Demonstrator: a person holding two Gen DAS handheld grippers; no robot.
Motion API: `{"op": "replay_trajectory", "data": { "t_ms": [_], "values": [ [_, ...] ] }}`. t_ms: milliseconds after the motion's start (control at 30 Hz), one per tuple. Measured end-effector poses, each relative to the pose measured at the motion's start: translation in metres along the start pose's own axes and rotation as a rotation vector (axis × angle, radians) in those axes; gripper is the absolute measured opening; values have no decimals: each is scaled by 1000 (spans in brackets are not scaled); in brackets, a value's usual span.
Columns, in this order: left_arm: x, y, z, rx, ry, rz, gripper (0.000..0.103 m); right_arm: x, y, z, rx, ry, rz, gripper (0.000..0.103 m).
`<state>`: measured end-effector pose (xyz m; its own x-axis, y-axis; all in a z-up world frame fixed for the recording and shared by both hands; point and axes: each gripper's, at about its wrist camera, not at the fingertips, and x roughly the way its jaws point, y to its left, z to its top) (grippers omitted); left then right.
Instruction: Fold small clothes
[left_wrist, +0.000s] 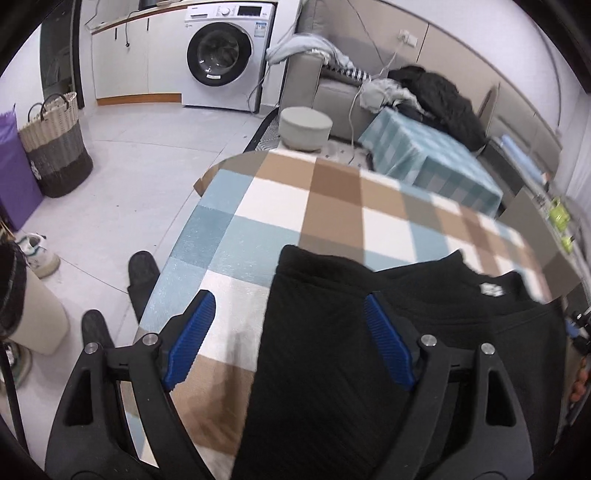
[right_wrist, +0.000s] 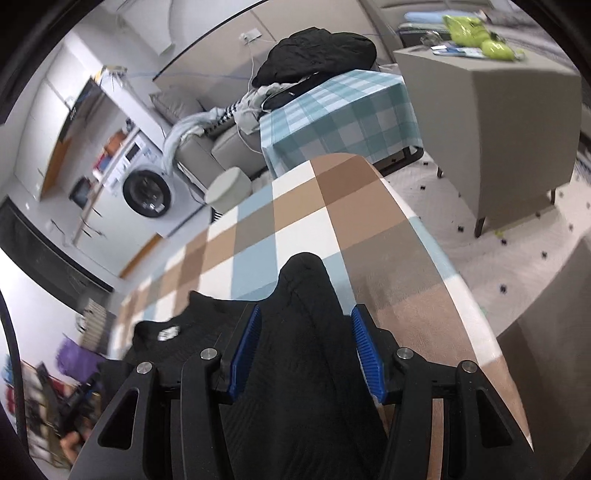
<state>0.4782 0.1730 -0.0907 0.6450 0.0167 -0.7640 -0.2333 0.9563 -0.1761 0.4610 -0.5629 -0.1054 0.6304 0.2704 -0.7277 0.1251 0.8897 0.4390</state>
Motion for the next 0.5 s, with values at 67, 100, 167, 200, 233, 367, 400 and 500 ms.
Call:
{"op": "replay_trajectory", "data": {
  "t_ms": [67,100,167,200,233,367,400,500],
  "values": [
    [8,-1,0,13,3,0,63,8,9,-1,-52,0,-49,52],
    [10,-3,0,25,-3,-4,50,10,13,-1,-71,-5,-63,52],
    [12,-6,1,46,-19,-2,19,13,18,-3,-115,-31,-90,48],
    [12,-8,1,56,-21,8,10,14,19,-3,-128,-41,-100,32],
    [10,-8,1,58,-32,10,6,13,19,-3,-139,-49,-100,16],
    [-11,-6,4,67,-104,-1,2,-10,16,-2,-141,-134,-11,6],
    [-19,-5,5,64,-125,-9,2,-15,18,0,-138,-151,5,6],
    [-37,-3,12,55,-177,-25,1,-35,16,4,-106,-212,65,5]
  ]
}}
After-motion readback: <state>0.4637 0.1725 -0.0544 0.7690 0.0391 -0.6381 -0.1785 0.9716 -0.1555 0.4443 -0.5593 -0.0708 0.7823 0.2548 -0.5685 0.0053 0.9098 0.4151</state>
